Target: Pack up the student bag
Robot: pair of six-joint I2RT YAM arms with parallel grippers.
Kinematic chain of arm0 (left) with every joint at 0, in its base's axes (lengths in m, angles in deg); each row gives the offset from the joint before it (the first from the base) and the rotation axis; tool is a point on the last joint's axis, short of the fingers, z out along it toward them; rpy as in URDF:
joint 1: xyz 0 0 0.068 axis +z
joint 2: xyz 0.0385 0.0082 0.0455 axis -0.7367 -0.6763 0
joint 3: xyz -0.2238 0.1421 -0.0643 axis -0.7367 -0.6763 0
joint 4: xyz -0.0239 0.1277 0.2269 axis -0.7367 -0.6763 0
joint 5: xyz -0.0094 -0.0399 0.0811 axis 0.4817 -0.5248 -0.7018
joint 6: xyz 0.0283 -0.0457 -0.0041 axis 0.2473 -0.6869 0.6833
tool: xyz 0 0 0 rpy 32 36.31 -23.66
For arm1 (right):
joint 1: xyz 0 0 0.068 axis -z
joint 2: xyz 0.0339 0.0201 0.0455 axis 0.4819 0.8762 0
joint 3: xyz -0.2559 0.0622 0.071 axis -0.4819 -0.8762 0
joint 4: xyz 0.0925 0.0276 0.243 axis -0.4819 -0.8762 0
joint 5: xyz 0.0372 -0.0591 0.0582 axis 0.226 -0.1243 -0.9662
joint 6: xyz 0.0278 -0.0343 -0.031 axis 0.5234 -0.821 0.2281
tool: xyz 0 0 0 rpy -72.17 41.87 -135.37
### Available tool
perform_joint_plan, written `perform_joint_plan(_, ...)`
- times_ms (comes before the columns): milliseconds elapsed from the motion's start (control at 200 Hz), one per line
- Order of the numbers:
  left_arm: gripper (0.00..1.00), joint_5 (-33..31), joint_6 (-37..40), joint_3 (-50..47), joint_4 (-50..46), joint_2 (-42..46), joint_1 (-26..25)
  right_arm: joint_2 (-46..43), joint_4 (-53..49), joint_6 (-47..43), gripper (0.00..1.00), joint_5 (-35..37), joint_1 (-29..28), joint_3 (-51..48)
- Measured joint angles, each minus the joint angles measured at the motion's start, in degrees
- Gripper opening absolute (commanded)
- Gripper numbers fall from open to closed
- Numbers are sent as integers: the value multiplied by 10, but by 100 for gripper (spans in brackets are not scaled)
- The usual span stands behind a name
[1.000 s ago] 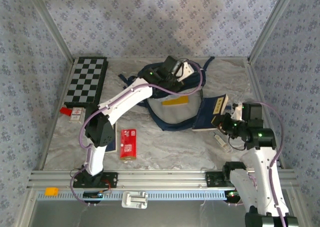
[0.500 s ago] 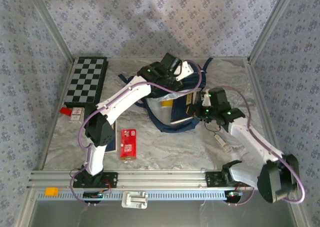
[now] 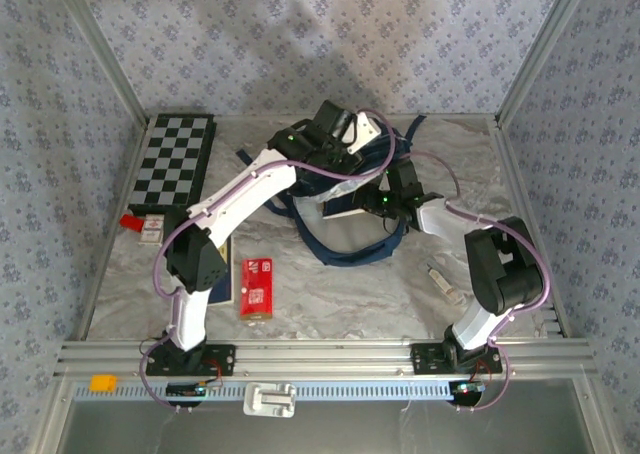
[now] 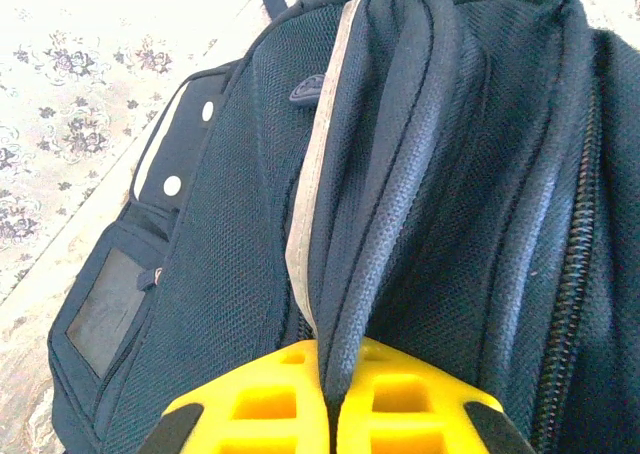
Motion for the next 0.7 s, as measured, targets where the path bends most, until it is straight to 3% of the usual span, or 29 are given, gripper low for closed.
perform_joint_plan(190, 0, 18, -9, -27, 16, 11, 7, -63, -48, -13, 51, 57, -10, -29)
perform_joint_plan(405, 0, 28, -16, -47, 25, 20, 10, -132, -65, 8, 27, 92, -57, -75)
perform_joint_plan(565, 0, 32, -19, -53, 28, 22, 10, -72, -30, 30, 13, 95, -84, -85)
perform_joint_plan(700, 0, 34, -19, -54, 28, 23, 10, -19, 1, 35, 10, 112, -88, -74)
